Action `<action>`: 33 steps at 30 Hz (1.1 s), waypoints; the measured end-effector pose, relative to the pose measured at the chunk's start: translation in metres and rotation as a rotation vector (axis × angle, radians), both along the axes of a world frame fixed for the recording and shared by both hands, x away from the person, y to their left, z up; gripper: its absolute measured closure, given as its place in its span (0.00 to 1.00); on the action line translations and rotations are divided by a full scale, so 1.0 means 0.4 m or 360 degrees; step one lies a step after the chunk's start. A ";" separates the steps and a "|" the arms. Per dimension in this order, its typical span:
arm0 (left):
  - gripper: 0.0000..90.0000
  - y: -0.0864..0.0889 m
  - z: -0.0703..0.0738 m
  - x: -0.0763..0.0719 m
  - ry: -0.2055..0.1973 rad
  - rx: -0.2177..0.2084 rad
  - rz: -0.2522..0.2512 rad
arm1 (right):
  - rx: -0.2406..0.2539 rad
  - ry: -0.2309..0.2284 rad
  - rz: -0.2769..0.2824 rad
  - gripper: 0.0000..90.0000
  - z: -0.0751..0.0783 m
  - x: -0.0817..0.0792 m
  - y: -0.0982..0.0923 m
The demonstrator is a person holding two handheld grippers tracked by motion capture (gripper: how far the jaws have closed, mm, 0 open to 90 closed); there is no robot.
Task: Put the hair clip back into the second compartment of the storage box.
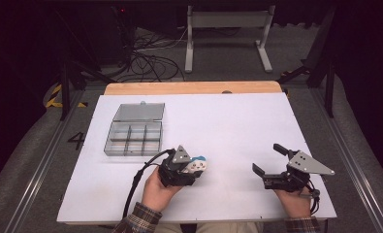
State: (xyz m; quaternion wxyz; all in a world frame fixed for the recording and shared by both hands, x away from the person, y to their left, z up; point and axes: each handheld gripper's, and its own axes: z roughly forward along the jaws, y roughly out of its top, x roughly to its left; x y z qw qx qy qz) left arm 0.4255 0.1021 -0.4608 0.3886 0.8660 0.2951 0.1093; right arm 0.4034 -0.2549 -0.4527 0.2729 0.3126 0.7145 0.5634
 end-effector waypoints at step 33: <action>0.50 0.145 0.078 0.016 -0.0130 -0.0046 0.0239 | -0.0005 0.0003 0.0001 0.00 -0.002 0.001 0.003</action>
